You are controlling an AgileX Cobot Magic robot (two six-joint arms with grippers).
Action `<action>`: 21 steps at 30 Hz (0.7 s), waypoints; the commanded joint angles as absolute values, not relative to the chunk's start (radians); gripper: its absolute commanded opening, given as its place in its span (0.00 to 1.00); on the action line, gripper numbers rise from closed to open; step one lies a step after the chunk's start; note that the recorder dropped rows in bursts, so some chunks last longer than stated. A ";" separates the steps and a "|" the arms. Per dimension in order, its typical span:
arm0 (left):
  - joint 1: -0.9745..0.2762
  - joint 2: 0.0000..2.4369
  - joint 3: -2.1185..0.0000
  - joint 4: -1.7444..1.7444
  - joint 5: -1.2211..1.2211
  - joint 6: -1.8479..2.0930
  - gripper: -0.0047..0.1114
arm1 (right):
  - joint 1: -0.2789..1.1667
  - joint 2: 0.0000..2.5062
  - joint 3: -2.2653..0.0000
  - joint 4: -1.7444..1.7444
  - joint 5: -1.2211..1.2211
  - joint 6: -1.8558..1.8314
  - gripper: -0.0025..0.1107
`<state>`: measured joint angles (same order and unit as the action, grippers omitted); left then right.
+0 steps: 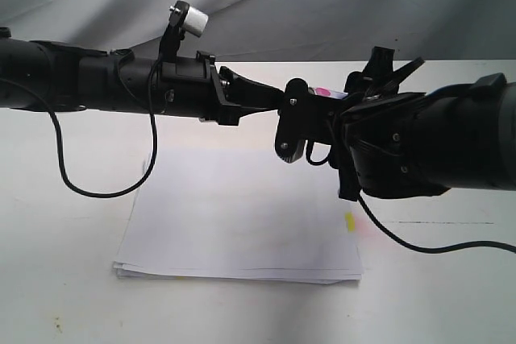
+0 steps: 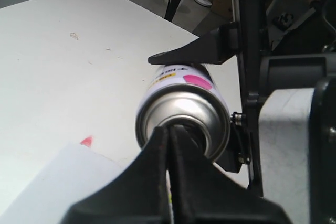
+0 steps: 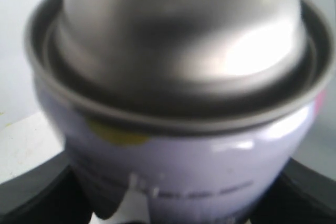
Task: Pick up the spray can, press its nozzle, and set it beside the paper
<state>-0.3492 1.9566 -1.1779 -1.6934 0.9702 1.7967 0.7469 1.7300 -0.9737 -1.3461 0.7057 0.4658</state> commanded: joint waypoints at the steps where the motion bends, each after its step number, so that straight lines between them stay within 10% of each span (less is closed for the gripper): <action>1: -0.365 1.964 -1.181 -1.702 0.989 1.808 0.04 | 0.749 1.717 -0.985 -1.393 0.681 0.470 0.02; 21: -0.365 1.970 -1.181 -1.721 0.989 1.815 0.04 | 0.749 1.717 -0.985 -1.393 0.681 0.470 0.02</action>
